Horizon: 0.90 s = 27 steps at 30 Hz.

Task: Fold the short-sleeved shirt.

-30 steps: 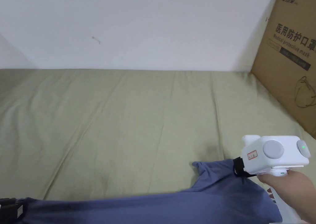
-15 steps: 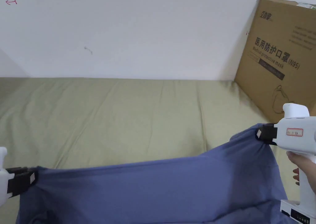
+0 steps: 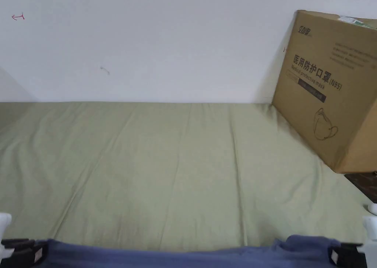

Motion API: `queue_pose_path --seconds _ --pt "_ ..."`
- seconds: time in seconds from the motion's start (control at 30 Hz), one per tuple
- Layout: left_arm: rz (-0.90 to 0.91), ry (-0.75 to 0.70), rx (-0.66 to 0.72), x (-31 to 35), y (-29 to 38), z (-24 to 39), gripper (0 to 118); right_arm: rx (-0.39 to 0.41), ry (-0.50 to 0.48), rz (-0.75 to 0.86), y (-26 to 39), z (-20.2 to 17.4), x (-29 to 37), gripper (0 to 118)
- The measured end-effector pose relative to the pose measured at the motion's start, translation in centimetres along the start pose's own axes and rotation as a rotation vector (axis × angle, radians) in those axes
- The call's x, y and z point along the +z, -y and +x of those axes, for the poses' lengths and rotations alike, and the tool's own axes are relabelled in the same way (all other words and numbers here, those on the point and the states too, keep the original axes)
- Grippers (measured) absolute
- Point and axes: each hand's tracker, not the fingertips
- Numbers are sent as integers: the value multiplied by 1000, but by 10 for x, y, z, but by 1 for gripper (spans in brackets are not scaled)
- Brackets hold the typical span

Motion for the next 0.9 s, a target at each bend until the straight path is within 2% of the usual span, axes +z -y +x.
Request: queue_pose_path --seconds 0.07,0.1,0.13,0.17,0.2,0.23,0.27,0.3,0.33,0.4,0.5,0.6,0.67,0.7,0.73,0.77,0.8,0.83,0.9 --pt "-5 9 -3 6 19 3 3 -26 -5 -32 19 10 -3 0" --pt "-8 9 -9 9 28 5 8 -35 -5 -35 26 12 -4 0" --pt "-6 -12 -10 10 33 6 21 -42 -4 -29 31 12 -4 1" --pt "0 -34 -1 13 37 5 51 -52 -1 -7 34 19 -7 11" --pt "13 -43 28 18 40 3 81 -58 2 61 36 19 -1 29" --pt "30 -58 63 25 41 3 106 -48 11 102 36 16 6 57" --pt "60 -62 86 32 40 6 118 -49 14 128 34 13 13 97" --pt "130 -47 100 43 38 10 117 -58 7 159 31 11 21 113" --pt "167 -70 103 51 34 17 117 -65 -17 202 28 6 30 118" --pt "245 -84 89 66 25 37 117 -65 -53 298 19 -9 49 118" --pt "358 -84 28 82 10 79 118 -11 -85 441 7 -50 73 118" --pt "456 -155 -55 89 -1 128 118 78 -62 523 -2 -84 80 118" --pt "512 -241 -99 87 -4 155 116 91 -22 597 0 -108 85 117" --pt "527 -282 -105 85 -5 165 109 91 -30 624 2 -117 86 115" --pt "547 -270 -93 84 -5 175 92 88 -40 630 5 -124 87 110" --pt "576 -235 -86 86 -3 178 49 94 -55 635 7 -130 88 80" --pt "580 -226 -70 85 -2 189 8 106 -62 645 11 -136 89 29" --pt "575 -245 -65 81 -1 195 0 124 -50 655 14 -144 90 0" --pt "567 -308 -53 74 6 204 0 206 61 630 12 -152 87 0"
